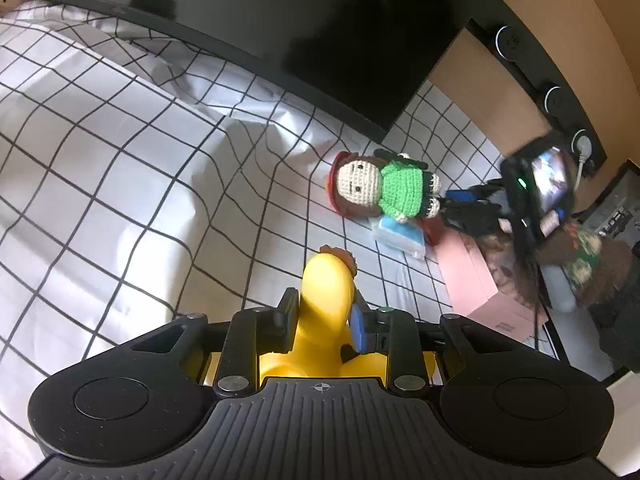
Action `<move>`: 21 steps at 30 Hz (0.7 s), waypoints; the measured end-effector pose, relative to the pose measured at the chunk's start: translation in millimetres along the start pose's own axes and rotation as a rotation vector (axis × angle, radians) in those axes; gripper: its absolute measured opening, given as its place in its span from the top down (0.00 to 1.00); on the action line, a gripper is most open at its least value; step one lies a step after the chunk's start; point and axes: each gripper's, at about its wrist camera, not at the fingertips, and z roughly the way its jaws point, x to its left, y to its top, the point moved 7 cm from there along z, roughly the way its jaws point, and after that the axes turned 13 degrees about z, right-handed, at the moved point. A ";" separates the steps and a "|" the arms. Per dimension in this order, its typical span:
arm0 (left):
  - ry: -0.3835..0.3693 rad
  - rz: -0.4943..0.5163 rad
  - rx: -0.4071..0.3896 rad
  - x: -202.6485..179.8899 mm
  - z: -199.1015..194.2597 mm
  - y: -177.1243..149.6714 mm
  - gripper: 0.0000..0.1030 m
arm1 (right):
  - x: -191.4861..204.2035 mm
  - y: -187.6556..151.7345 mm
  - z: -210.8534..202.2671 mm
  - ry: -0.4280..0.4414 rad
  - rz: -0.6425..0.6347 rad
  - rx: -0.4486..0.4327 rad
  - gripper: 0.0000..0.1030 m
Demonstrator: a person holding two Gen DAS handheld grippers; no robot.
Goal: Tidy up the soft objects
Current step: 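Lift the yellow toy with the left while the right lifts the doll and red card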
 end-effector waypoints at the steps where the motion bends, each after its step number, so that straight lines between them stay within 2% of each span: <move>1: -0.001 0.003 0.001 -1.3 -0.5 -1.3 0.71 | -2.2 0.4 7.8 0.020 0.020 0.028 0.82; 3: -0.001 0.021 0.010 -4.2 -2.3 -2.5 0.71 | -5.2 -3.5 14.7 0.038 -0.006 0.062 0.81; 5: 0.002 0.035 0.011 -5.7 -5.7 -4.9 0.71 | -11.7 -7.9 -3.6 0.085 -0.034 0.029 0.75; 7: -0.007 0.012 0.011 -4.7 -5.6 -7.6 0.71 | -13.4 -16.6 -25.7 0.142 -0.085 0.024 0.52; 8: -0.014 0.000 0.011 -4.6 -4.7 -8.0 0.71 | -12.5 -21.8 -33.1 0.147 -0.119 0.022 0.50; 11: -0.013 0.013 0.013 -7.4 -2.2 -7.8 0.71 | 0.5 -35.4 -36.1 0.144 -0.251 0.039 0.52; 13: -0.020 0.022 0.015 -9.1 0.5 -7.2 0.69 | 11.7 -40.6 -34.0 0.126 -0.304 0.059 0.60; 15: -0.027 0.023 0.015 -8.5 2.8 -6.6 0.68 | 19.9 -46.0 -21.3 0.086 -0.363 0.085 0.61; 17: -0.027 0.020 0.013 -7.3 4.7 -5.0 0.68 | 25.7 -48.1 -5.4 0.061 -0.394 0.118 0.64; 19: -0.022 0.021 0.010 -6.2 6.6 -3.2 0.68 | 29.7 -48.4 9.3 0.047 -0.408 0.134 0.74; 21: -0.018 0.025 0.012 -6.8 7.7 -2.6 0.68 | 30.4 -40.7 15.2 0.008 -0.416 0.096 0.76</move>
